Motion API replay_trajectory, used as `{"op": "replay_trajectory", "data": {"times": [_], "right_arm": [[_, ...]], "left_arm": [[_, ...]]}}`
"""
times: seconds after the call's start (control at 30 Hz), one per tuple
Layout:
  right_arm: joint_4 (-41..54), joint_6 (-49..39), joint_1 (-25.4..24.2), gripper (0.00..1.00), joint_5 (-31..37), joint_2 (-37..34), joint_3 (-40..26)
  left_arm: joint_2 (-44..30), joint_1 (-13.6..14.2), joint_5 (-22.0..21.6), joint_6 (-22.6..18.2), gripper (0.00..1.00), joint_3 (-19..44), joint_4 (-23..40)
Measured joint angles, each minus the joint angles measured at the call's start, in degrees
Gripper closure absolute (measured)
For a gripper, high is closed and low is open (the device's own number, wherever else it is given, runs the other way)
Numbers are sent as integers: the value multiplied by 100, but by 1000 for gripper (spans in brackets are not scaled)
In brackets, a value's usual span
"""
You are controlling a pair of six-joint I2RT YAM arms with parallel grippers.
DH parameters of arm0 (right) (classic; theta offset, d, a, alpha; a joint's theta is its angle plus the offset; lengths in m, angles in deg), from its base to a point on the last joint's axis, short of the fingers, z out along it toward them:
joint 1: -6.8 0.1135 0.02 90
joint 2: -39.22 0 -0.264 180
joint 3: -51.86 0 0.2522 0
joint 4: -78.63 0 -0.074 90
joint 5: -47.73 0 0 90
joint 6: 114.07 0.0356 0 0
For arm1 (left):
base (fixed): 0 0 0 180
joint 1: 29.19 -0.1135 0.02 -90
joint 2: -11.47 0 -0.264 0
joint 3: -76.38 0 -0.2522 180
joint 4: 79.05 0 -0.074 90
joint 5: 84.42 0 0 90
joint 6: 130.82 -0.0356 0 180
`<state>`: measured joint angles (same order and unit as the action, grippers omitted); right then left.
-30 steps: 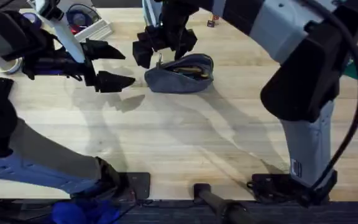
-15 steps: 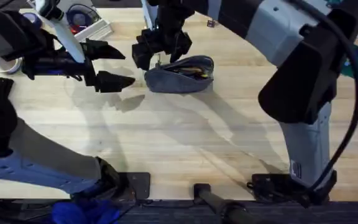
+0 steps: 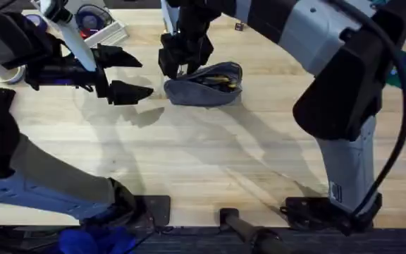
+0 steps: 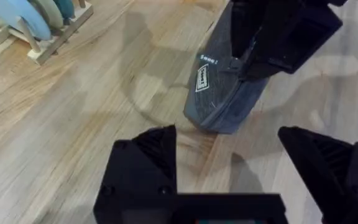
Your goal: Unzip the bag, pick up the pens from the table one at a time and place them inside, then zip the bag closed.
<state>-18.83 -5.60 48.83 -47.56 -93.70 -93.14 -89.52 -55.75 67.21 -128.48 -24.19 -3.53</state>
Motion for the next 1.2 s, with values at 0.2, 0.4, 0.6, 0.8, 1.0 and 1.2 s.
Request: {"op": "replay_trajectory", "data": {"times": [0.2, 0.4, 0.6, 0.8, 1.0, 1.2], "right_arm": [[-7, 1, 34, 838, -10, 0, 0], [-2, -1, 32, 947, -8, 0, -2], [0, 0, 34, 969, -8, 0, -2], [-84, -3, 31, 971, -6, 0, -2], [-105, -3, 31, 971, -5, 0, -2], [-107, -3, 31, 971, -3, 0, -2]], "left_arm": [[0, 0, 0, 0, 8, 0, 0], [0, 0, 0, 0, 8, 0, 0], [0, 0, 0, 0, 8, 0, 0], [0, 0, 0, 0, 8, 0, 0], [0, 0, 0, -1, 8, 0, 0], [0, 0, 0, 0, 8, 0, 0]]}}
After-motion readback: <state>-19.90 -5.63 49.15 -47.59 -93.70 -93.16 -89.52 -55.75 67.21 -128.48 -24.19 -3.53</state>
